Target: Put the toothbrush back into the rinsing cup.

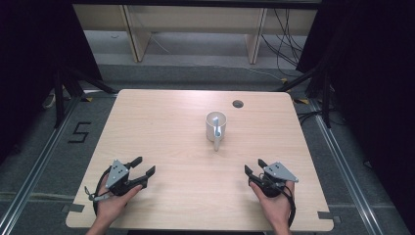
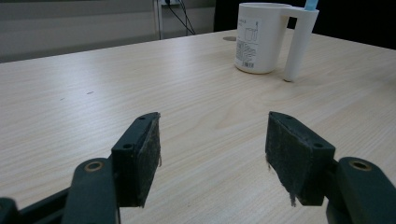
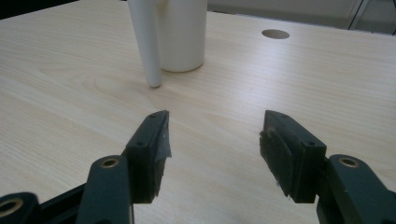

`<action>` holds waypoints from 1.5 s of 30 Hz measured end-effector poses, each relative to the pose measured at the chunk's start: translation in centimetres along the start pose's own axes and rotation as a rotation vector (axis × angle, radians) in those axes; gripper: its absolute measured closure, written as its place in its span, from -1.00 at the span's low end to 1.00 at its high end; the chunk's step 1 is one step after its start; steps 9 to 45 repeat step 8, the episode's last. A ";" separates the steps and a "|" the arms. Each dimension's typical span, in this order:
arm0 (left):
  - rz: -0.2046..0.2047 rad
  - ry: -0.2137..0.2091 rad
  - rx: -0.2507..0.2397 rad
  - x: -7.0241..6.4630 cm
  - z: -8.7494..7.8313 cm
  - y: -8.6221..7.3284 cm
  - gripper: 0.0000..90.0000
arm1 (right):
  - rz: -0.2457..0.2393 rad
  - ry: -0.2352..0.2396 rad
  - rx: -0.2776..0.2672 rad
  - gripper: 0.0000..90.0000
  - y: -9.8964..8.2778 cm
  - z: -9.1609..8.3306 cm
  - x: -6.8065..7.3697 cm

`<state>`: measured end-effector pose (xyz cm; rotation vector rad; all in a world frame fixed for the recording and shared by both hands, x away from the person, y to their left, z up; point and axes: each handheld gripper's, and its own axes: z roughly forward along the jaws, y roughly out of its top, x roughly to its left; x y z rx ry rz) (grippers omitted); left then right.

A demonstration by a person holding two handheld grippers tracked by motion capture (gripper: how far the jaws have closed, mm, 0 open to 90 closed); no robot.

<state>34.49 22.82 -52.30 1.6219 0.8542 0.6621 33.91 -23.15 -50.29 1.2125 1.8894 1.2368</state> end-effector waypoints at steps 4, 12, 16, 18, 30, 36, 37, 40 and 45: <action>-0.004 0.016 0.015 0.0 -0.2 0.0 -0.22 | 0.003 0.007 -0.020 -0.05 -0.2 -0.1 0.1; 0.000 0.020 0.013 0.0 -0.2 0.0 -0.22 | -0.009 0.013 -0.007 -0.05 -0.1 -0.4 0.1; 0.000 0.020 0.013 0.0 -0.2 0.0 -0.22 | -0.009 0.013 -0.007 -0.05 -0.1 -0.4 0.1; 0.000 0.020 0.013 0.0 -0.2 0.0 -0.22 | -0.009 0.013 -0.007 -0.05 -0.1 -0.4 0.1; 0.000 0.020 0.013 0.0 -0.2 0.0 -0.22 | -0.009 0.013 -0.007 -0.05 -0.1 -0.4 0.1; 0.000 0.020 0.013 0.0 -0.2 0.0 -0.22 | -0.009 0.013 -0.007 -0.05 -0.1 -0.4 0.1; 0.000 0.020 0.013 0.0 -0.2 0.0 -0.22 | -0.009 0.013 -0.007 -0.05 -0.1 -0.4 0.1; 0.000 0.020 0.013 0.0 -0.2 0.0 -0.22 | -0.009 0.013 -0.007 -0.05 -0.1 -0.4 0.1; 0.000 0.020 0.013 0.0 -0.2 0.0 -0.22 | -0.009 0.013 -0.007 -0.05 -0.1 -0.4 0.1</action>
